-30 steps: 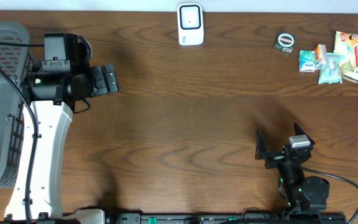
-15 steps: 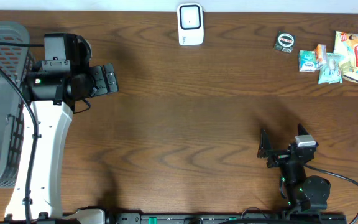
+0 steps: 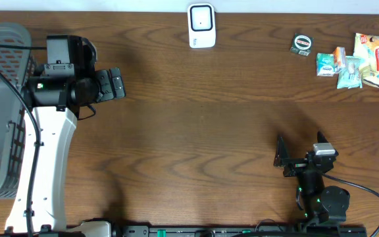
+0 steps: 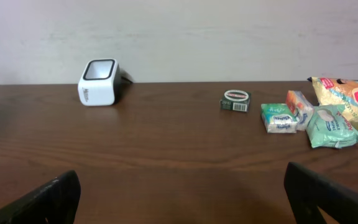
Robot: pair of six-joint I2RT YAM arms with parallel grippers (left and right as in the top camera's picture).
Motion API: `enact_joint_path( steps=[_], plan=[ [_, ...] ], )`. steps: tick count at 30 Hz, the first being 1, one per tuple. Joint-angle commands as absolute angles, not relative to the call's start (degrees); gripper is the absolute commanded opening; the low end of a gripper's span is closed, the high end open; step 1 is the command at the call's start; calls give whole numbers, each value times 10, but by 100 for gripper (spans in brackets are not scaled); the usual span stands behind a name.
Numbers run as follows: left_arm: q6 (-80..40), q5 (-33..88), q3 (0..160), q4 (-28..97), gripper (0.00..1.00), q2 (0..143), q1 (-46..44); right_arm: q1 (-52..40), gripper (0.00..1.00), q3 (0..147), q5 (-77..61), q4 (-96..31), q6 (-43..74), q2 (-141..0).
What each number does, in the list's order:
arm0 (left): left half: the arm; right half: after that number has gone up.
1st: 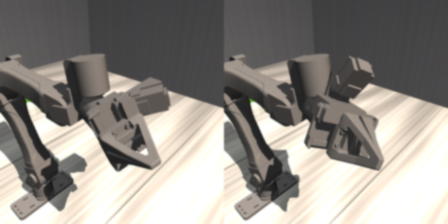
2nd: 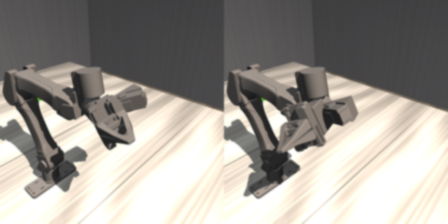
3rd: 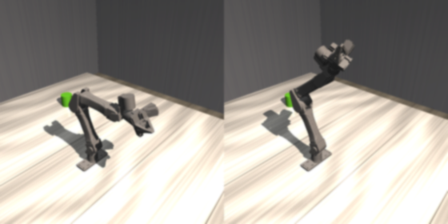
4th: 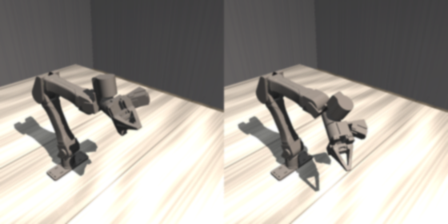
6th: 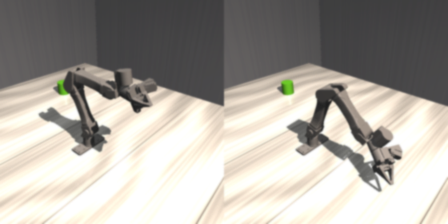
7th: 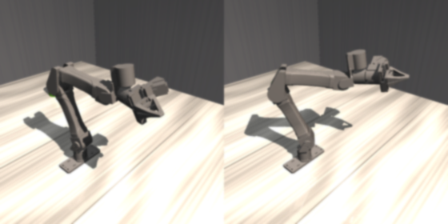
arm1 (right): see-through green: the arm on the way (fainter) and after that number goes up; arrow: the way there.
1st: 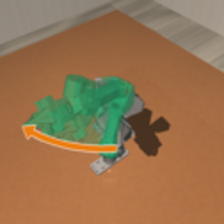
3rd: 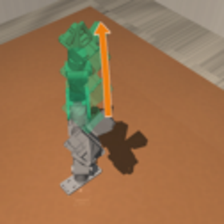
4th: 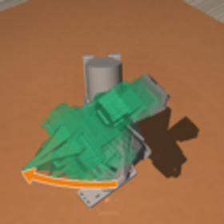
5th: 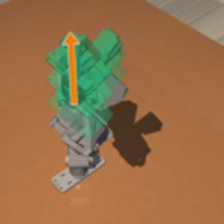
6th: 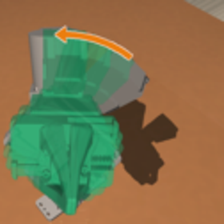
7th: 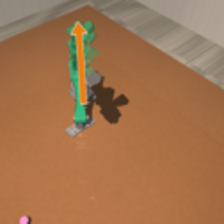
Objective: Scan the item barcode
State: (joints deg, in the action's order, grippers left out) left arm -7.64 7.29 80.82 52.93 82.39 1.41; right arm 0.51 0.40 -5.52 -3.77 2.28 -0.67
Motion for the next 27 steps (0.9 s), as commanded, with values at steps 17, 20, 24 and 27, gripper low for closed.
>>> enact_joint_path(
  steps=[17,20,24,27],
  plan=[
    [-75,68,809,531,97,824,16,7,99,3,-48,-41,14,-3],
    [-75,68,809,531,98,823,16,7,99,3,-48,-41,14,-3],
    [-75,68,809,531,98,824,16,7,99,3,-48,-41,14,-3],
    [-62,22,809,534,98,823,16,7,99,3,-48,-41,14,-3]
  ],
)
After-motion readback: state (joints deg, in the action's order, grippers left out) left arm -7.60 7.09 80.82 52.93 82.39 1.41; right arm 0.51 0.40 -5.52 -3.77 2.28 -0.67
